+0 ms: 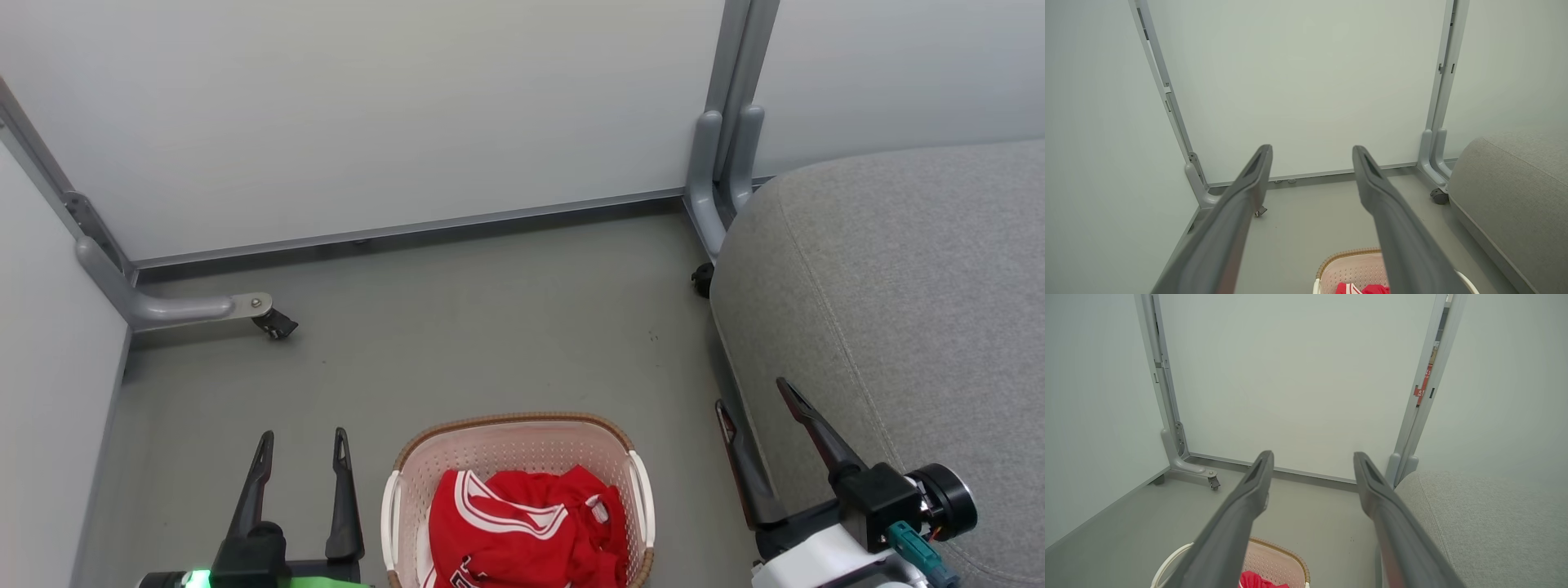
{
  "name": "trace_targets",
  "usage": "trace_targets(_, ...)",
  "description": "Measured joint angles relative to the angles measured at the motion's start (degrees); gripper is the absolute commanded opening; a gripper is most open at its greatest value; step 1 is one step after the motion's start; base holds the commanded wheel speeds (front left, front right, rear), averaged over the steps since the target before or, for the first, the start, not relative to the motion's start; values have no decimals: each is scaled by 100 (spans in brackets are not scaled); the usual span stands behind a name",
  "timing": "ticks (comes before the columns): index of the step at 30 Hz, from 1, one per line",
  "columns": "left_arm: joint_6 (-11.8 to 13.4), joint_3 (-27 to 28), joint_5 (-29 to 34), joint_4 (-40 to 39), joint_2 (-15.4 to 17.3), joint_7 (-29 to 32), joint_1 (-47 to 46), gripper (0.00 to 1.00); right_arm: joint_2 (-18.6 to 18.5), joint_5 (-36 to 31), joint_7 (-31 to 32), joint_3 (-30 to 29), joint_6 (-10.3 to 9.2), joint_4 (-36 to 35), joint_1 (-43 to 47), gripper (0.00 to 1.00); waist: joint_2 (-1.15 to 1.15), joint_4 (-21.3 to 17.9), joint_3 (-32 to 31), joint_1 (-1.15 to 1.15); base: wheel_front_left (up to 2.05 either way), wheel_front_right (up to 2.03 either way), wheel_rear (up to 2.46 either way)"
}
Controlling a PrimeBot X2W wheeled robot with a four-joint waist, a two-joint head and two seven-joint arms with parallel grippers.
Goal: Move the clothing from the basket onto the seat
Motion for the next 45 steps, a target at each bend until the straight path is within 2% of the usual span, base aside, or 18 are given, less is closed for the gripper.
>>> trace_targets(15, -31, 27, -5, 74, 1, -1, -1, 100, -1, 31, 0, -63, 0, 34, -1, 100, 0, -12, 130, 0, 0, 0, 0)
trace_targets(25, -85, -87, -45, 157, 2, -1, -216, 100, -2, 59, 0, -205, 1, -27, -218, 100, 0, -44, 592, 0, 0, 0, 0)
trace_targets(33, -393, -341, 178, 647, 3, -1, -869, 100, -3, 59, -1, -396, 1, -82, -716, 100, 0, -48, 1385, 0, 0, 0, 0)
trace_targets(40, -826, -792, 449, 1671, 24, -1, -1774, 100, -4, 5, -1, -632, 1, -276, -1131, 100, 0, -51, 2140, 0, 0, 0, 0)
trace_targets(45, -1115, -1336, 730, 2583, 167, -1, -2696, 100, -4, -57, -1, -756, 1, -460, -1434, 100, 0, -36, 2713, 0, 0, 0, 0)
